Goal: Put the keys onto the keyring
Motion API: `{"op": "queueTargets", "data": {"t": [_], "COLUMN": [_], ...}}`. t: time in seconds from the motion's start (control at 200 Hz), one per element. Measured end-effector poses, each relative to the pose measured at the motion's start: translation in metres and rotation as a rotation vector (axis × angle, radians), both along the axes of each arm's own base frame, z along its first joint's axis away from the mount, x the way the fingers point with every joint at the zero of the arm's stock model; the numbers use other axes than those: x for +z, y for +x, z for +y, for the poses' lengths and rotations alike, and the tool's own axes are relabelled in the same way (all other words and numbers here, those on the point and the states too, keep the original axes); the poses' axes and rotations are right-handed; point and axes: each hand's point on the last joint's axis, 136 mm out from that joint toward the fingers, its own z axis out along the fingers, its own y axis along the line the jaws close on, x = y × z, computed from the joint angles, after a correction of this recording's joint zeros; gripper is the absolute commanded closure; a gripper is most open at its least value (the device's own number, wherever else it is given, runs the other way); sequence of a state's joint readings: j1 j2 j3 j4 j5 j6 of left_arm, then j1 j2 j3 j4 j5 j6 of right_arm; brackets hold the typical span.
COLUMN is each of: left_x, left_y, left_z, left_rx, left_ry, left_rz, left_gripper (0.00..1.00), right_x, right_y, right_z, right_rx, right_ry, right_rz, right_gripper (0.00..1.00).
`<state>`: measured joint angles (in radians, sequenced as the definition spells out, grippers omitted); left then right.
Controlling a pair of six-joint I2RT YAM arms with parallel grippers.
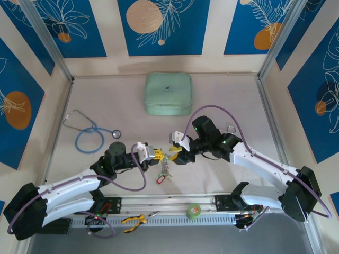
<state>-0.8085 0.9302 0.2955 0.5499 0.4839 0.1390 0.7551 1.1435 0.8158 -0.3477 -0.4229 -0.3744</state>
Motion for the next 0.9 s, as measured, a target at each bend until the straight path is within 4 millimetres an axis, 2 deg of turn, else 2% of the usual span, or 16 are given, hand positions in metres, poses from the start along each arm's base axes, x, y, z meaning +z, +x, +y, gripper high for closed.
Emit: {"op": "queueTargets", "data": {"t": [0.11,0.19,0.26,0.355,0.445,0.635,0.9], "left_x": [0.002,0.003,0.003,0.003,0.003,0.000,0.001], "left_y": [0.001,0.001,0.001,0.002,0.002,0.002,0.002], "left_z": [0.000,0.000,0.000,0.001,0.001,0.002,0.001], "left_rx": [0.003,0.004,0.006,0.014,0.017,0.018,0.017], "left_ry": [-0.009,-0.012,-0.014,-0.018,-0.021,-0.018,-0.021], "left_rz": [-0.005,-0.008,-0.006,-0.009,-0.010,-0.008,-0.010], "left_gripper": [1.00,1.00,1.00,1.00,1.00,1.00,1.00], "right_x": [-0.003,-0.005,-0.008,-0.010,-0.010,-0.015,-0.034], "right_y": [0.000,0.000,0.001,0.000,0.001,0.001,0.001], "right_z": [0.002,0.003,0.004,0.004,0.003,-0.001,0.002], "right_rx": [0.004,0.005,0.007,0.009,0.013,0.012,0.037], "right_ry": [-0.001,-0.003,-0.008,-0.012,-0.015,-0.038,-0.123], "right_rz": [0.021,0.027,0.034,0.048,0.040,0.038,0.045], "right_gripper": [0.58,0.63,0.73,0.92,1.00,1.00,0.99]}}
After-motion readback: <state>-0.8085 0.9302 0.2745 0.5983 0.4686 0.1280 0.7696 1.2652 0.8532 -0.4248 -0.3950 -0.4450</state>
